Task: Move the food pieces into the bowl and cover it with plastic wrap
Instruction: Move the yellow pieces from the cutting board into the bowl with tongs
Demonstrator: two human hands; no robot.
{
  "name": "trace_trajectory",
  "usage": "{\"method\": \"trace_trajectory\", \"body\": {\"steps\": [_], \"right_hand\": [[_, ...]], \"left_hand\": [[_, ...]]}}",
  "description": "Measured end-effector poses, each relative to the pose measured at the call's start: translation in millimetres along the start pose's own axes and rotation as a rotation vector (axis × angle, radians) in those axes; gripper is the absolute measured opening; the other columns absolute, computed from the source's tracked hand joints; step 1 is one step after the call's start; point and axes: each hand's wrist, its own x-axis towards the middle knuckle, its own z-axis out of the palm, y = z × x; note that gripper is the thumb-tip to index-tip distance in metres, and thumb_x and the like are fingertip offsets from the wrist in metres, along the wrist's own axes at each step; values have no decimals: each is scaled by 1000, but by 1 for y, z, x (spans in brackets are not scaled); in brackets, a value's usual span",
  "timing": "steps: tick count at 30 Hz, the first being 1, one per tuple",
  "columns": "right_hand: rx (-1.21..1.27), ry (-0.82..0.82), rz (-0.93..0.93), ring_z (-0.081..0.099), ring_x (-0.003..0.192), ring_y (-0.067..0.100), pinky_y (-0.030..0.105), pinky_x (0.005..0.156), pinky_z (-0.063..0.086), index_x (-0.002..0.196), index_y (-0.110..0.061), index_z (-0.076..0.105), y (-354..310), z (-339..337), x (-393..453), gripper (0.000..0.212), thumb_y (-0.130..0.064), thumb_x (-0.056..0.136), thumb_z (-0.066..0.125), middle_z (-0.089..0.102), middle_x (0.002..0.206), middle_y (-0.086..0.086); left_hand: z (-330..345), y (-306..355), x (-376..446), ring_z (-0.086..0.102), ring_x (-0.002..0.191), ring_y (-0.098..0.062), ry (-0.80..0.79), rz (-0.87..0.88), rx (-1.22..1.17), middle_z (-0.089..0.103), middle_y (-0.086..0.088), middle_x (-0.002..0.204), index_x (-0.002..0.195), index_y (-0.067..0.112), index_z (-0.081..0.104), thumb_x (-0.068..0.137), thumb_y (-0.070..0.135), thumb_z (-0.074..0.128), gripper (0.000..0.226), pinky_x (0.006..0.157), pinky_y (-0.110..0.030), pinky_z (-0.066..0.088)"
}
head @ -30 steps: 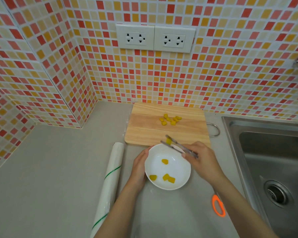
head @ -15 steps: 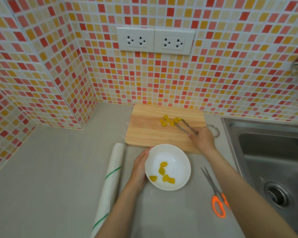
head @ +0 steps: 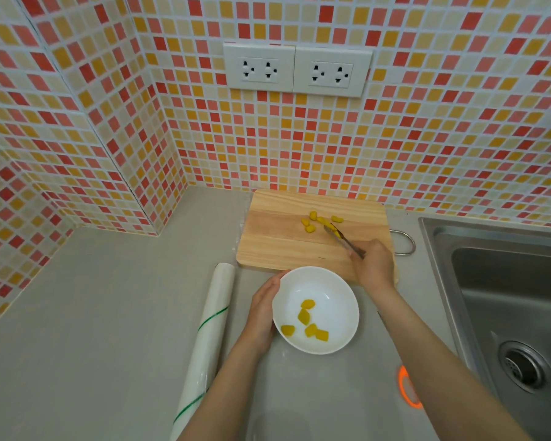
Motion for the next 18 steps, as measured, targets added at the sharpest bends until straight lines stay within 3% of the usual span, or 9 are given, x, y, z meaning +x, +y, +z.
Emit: {"method": "trace_trajectory", "body": {"steps": [4,14,18], "right_hand": [[25,13,-110,51,72,25,28,60,30,99,-11,73,0,-22,-44,19,-7,84,61,55,74,12],[60,-99,-194,46,60,9,16,58,33,114,-22,67,7,-44,-106,37,-11,80,68,45,74,-3],[27,-58,-194,49,65,19,25,62,36,116,-17,66,9,-47,-90,36,-12,80,69,53,81,8]], "left_hand": [[-1,0,0,68,103,-20,-4,19,18,74,-3,108,103,20,73,94,23,49,26,87,-33,53],[1,-2,0,66,103,-22,-9,36,-9,74,-3,107,99,20,74,94,19,47,27,92,-39,50],[0,-2,-1,66,104,-23,-6,36,-7,74,-3,107,99,21,74,94,21,49,26,92,-40,51]]}}
